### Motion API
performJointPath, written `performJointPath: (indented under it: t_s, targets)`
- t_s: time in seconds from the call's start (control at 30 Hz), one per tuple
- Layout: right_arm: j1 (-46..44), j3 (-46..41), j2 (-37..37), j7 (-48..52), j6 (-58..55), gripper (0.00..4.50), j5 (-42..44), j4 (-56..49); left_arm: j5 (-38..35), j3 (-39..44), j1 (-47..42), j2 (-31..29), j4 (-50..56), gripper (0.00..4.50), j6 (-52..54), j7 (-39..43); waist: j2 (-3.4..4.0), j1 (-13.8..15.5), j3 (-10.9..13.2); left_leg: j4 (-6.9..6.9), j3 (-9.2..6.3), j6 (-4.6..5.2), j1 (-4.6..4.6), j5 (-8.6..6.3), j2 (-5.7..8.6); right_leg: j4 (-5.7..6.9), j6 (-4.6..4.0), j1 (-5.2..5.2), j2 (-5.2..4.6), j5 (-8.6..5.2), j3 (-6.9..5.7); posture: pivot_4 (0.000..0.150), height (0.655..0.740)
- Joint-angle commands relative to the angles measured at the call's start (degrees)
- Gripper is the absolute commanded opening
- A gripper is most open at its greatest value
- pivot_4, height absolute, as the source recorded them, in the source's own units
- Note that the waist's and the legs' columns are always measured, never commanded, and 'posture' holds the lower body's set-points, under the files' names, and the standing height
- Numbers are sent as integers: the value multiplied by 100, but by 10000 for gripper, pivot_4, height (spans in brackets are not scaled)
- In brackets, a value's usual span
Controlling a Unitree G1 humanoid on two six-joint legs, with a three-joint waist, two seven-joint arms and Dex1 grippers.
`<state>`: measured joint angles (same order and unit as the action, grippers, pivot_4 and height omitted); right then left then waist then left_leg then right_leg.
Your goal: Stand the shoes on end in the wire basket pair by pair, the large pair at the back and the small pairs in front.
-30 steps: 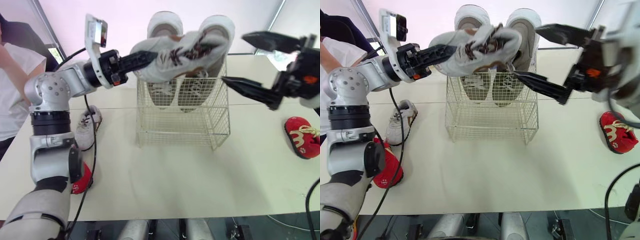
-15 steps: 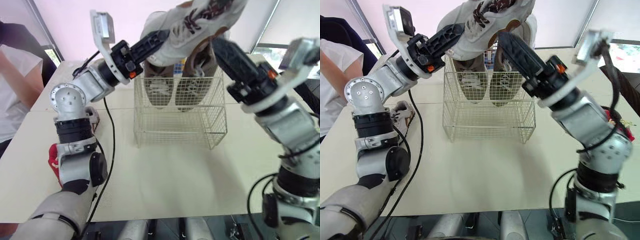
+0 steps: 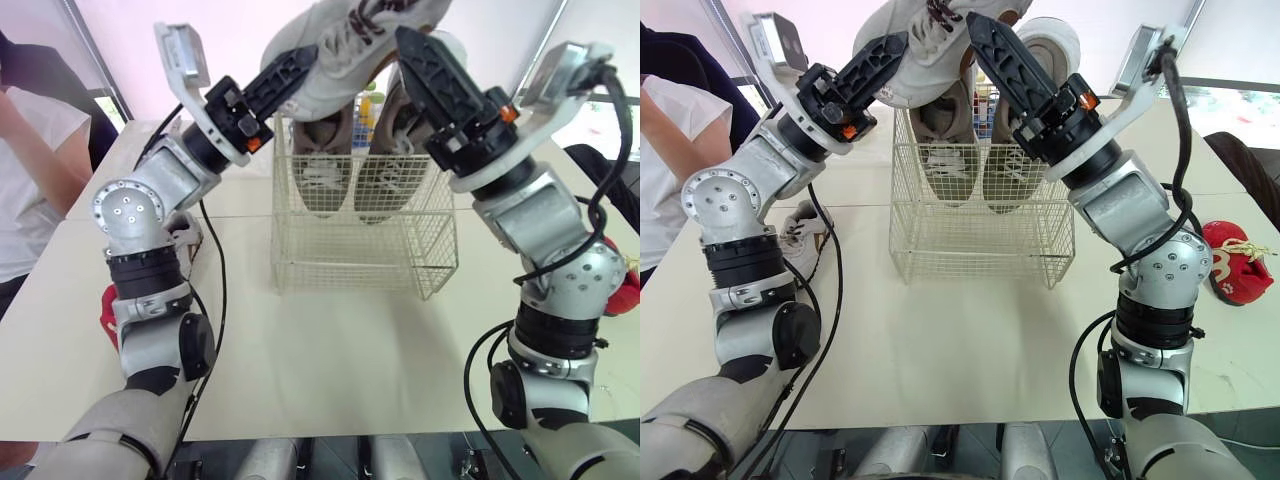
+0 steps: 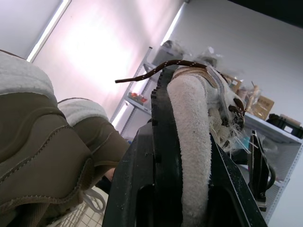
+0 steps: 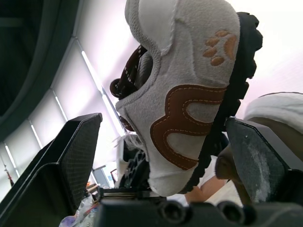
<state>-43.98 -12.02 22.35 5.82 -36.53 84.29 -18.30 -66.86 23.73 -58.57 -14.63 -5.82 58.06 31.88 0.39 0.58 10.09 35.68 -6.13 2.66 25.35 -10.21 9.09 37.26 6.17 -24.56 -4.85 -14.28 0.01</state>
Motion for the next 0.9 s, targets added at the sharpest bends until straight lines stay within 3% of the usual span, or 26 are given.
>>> performJointPath:
  t_s: [0.03, 0.23, 0.47, 0.57, 0.77, 0.8, 0.9]
  targets:
    - [-151, -34, -4, 33, 85, 44611, -393, 218, -477, -79, -83, -2, 437, 2620, 127, 8, 0, 1, 0, 0, 0, 0, 0, 0, 0, 0, 0, 0, 0, 0, 0, 1500, 7400]
    - [-157, -233, 75, 171, 90, 44611, -717, 491, -792, -102, -34, -27, 641, 2620, 193, -193, 0, 1, 0, 0, -1, -1, 0, 0, 0, 0, 0, 0, 1, 0, 0, 1500, 7400]
    - [-276, -428, 52, 200, 81, 44611, -489, 388, -818, -175, 146, -91, 561, 2620, 190, -303, 1, -2, 0, -2, -1, -2, 0, 0, -1, 0, -1, -1, 2, 0, 1, 1500, 7400]
    - [-382, -475, 17, 168, 88, 35720, -275, 299, -745, -243, 286, -102, 534, 2620, 152, -311, 1, -1, 0, -2, -1, -2, 0, 0, -1, 0, -1, -1, 1, 0, 1, 1500, 7400]
    - [-538, -391, 0, 90, 58, 6473, -18, 131, -375, -491, 465, -218, 553, 2620, 3, -375, 0, -2, 0, -2, -1, -2, 0, 0, 0, 0, -1, 0, 0, 0, 1, 1500, 7400]
    - [-572, -385, 6, 58, 46, 4185, 4, 132, -335, -543, 489, -246, 557, 2620, 17, -384, 1, -1, 0, -2, -1, -2, 0, 0, -1, -1, -1, 0, 0, 0, 1, 1500, 7400]
    - [-648, -395, 45, -23, -20, 3881, 64, 142, -330, -667, 579, -334, 667, 2620, 57, -278, 1, -1, 0, -3, -1, -2, 0, 0, 0, -1, -1, -1, 0, 0, 1, 1500, 7400]
